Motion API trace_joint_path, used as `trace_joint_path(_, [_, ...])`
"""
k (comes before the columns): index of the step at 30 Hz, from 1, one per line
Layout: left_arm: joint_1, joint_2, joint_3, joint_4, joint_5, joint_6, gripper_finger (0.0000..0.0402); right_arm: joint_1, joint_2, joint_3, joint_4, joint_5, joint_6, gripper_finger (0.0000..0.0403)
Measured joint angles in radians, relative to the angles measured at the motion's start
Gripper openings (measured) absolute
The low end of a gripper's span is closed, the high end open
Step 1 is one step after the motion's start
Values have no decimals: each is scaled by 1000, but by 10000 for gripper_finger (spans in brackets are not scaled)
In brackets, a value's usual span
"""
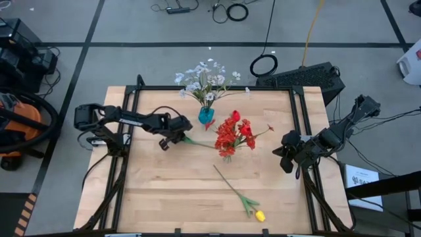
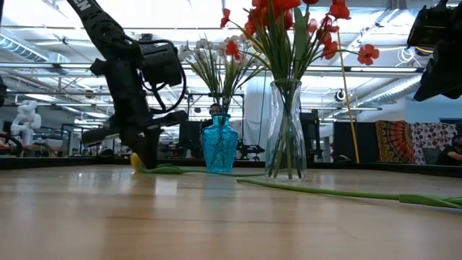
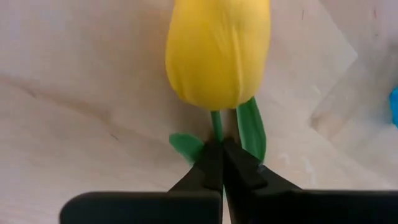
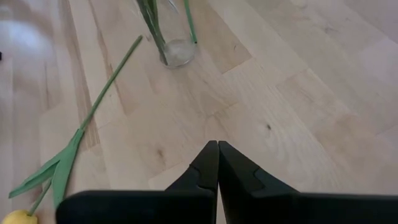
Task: Sort flowers into vase by color
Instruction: Put the top yellow tulip into the blue vase, then put the top yellow flower into the blue vase
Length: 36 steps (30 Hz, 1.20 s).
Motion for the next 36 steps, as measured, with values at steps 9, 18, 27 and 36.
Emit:
trace_joint_path(9, [8, -176, -5, -129, -115, 252, 2, 0, 0, 0, 0, 0, -10, 0])
trace_joint_path(18, [7, -450, -3, -128, -256, 460, 1, 0, 0, 0, 0, -1, 32, 0])
trace_joint_path(27, [8, -499, -2, -120, -280, 502, 13, 0, 10, 0, 3, 4, 159, 0])
trace_joint_path(36, [7, -416, -1, -104, -258, 596, 78, 0, 61, 0, 19, 69, 264, 0])
